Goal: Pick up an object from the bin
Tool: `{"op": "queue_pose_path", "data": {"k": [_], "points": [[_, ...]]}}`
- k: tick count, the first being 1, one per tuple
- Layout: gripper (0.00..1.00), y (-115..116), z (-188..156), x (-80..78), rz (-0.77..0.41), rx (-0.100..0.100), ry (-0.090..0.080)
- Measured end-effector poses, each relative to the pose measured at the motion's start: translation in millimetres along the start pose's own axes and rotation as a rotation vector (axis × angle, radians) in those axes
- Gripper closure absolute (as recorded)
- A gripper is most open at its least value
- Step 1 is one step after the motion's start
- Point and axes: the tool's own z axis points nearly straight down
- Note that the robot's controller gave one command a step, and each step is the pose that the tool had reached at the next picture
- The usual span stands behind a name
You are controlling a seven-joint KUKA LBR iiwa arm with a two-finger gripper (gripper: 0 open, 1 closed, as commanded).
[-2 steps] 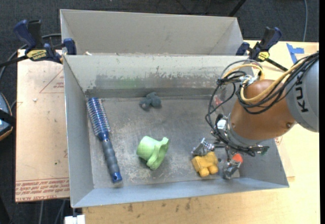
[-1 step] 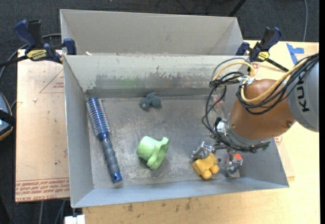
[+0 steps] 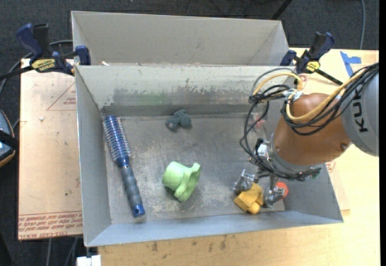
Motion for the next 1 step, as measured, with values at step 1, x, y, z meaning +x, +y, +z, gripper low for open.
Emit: {"op": "queue_pose_path", "data": {"k": [1], "points": [[1.0,-46.6,-235.8,33.0,-0.299,-0.003,0.005]]}}
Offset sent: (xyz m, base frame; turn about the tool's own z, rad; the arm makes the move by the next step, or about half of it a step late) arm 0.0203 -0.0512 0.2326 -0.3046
